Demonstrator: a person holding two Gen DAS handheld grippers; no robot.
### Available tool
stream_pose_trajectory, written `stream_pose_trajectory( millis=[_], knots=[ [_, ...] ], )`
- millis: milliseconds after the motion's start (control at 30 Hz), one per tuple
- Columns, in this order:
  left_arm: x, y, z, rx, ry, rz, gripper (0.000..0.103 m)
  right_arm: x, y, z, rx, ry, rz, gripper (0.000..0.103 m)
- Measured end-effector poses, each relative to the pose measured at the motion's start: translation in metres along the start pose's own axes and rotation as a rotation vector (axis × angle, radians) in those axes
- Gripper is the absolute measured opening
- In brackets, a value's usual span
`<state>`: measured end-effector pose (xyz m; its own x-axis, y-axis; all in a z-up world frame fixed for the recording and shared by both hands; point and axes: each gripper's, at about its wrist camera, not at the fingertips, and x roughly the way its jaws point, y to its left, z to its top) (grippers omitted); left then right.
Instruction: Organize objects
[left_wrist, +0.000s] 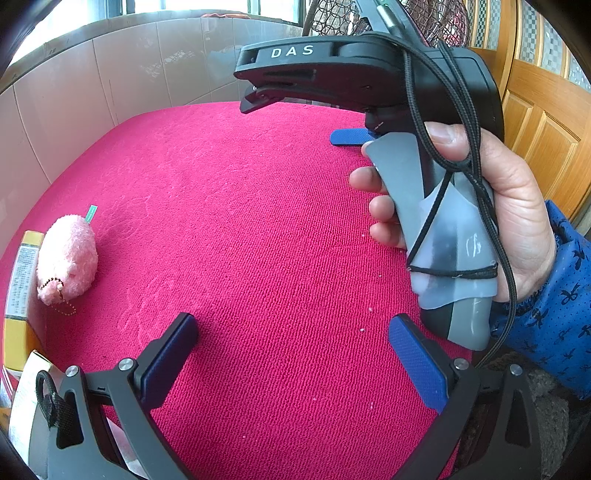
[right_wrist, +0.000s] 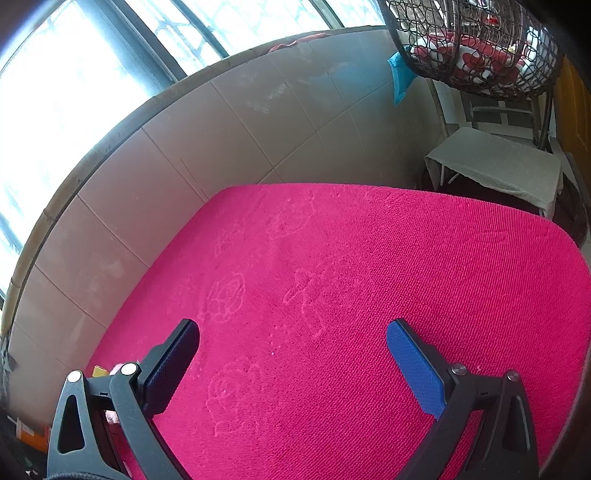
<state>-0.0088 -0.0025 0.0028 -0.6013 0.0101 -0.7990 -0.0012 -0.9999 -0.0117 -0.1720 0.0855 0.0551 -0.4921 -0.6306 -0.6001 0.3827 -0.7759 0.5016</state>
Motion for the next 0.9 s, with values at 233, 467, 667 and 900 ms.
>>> stream_pose_trajectory(
  millis=[233,467,667,900],
  knots=[
    [0.001,0.002,0.000,0.001,0.000,0.001,0.103,-0.001,-0.001,-0.001,0.002,0.004,-0.002,0.103],
    [0.005,0.004,0.001,-0.006,0.001,0.008,0.103,-0.002,-0.003,0.001,0.004,-0.011,0.008,0.103],
    [0.000,0.000,-0.003,-0.017,-0.024,0.070,0.103,-0.005,-0.013,0.001,0.034,-0.024,0.042,0.103],
    [-0.091,0.001,-0.026,-0.131,-0.232,0.116,0.103,-0.018,-0.016,-0.003,0.067,-0.059,0.073,0.103]
  ],
)
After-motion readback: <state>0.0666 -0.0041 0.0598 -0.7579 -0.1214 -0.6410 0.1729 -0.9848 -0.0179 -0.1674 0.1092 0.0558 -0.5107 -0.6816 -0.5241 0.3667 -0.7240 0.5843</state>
